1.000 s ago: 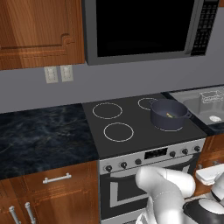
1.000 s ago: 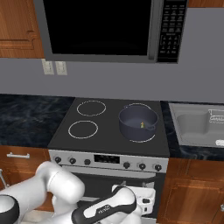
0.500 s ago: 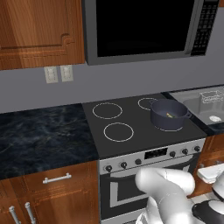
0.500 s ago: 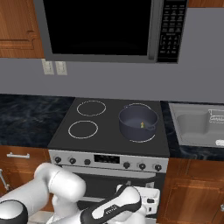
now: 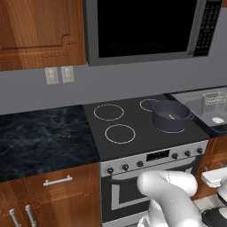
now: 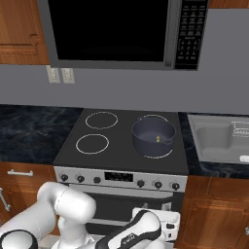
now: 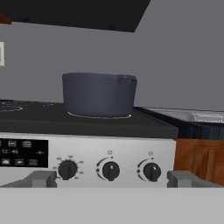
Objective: Retrieve the frozen meat and place it in the pot on a burner. Then turn the burner on.
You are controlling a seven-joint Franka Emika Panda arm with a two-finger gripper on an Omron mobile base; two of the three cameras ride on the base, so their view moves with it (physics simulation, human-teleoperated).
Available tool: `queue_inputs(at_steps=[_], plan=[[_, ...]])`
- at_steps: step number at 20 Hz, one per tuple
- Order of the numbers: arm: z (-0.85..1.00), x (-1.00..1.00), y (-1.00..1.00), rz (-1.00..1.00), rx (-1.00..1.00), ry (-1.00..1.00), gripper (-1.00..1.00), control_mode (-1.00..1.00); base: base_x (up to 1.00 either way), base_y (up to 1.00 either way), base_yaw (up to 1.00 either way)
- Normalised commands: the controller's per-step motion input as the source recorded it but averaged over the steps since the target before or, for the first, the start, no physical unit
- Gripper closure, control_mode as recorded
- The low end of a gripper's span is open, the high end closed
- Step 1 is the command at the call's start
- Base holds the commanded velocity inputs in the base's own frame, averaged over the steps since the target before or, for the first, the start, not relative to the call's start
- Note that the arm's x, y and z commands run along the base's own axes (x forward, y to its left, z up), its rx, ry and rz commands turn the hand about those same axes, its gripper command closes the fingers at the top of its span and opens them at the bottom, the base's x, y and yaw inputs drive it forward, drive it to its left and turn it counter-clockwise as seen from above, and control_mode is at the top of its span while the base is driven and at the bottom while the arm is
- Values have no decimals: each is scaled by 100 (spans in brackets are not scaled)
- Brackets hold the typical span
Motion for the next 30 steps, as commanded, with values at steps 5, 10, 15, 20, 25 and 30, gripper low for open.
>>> queue_inputs(at_steps=[5,10,15,20,25,30], plan=[[-10,22,-13,0,0,-3,-100,-100,0,0,0],[-11,20,-23,0,0,-1,-100,-100,0,0,0],[-14,8,-15,0,0,0,-100,-100,0,0,0],[-10,10,-7,0,0,0,-100,-100,0,0,0],[-13,17,-8,0,0,0,-100,-100,0,0,0],[-14,17,-17,0,0,1,-100,-100,0,0,0]])
